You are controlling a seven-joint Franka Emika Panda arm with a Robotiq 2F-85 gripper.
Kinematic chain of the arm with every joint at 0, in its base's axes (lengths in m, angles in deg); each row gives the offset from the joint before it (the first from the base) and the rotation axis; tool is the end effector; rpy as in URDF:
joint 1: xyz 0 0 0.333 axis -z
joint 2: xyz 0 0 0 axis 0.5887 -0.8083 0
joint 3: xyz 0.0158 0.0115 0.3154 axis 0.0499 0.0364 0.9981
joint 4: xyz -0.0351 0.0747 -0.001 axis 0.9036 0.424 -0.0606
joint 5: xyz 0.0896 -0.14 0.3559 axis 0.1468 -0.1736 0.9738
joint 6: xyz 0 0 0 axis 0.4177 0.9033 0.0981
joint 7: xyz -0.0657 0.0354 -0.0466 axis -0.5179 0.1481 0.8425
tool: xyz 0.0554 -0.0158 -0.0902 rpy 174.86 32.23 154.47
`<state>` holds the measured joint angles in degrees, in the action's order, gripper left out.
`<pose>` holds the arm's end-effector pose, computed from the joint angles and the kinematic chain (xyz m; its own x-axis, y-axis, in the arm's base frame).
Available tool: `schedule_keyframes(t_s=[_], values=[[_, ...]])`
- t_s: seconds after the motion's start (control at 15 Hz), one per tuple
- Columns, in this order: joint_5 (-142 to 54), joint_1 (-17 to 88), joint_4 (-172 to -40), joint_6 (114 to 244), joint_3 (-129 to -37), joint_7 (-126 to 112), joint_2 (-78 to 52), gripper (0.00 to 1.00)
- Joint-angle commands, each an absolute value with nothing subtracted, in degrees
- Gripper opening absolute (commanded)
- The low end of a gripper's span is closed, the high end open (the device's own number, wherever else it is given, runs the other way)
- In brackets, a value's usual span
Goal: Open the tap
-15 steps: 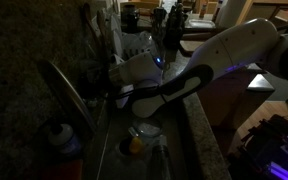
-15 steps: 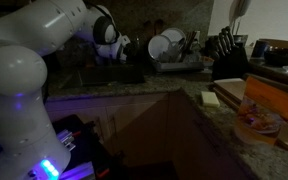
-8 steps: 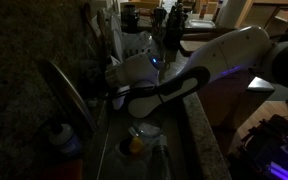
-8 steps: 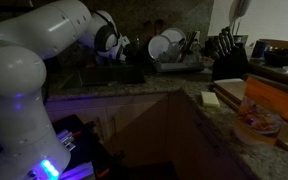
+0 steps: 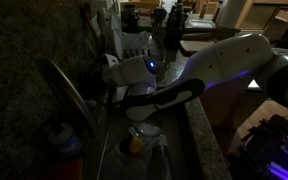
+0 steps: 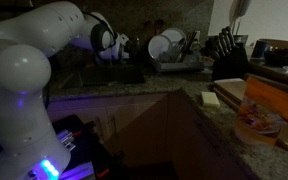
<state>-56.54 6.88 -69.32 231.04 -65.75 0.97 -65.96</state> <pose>0.6549 0.4961 0.2495 0.2895 0.3549 0.8890 0.6971 -0.7146 0.0582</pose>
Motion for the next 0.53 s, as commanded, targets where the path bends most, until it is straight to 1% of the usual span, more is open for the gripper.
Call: schedule_keyframes(t_s=[0.0,0.27,0.4,0.47], values=[[-54.6,1.7,-64.5,233.9,-77.2,-1.0,-67.9,1.00],[-49.8,-4.4,-63.1,234.8,-91.1,-4.0,-68.0,1.00],[-46.4,-7.1,-64.9,232.5,-96.4,-5.9,-66.5,1.00],[-43.7,-9.2,-65.8,230.5,-100.5,-7.8,-65.9,1.00]])
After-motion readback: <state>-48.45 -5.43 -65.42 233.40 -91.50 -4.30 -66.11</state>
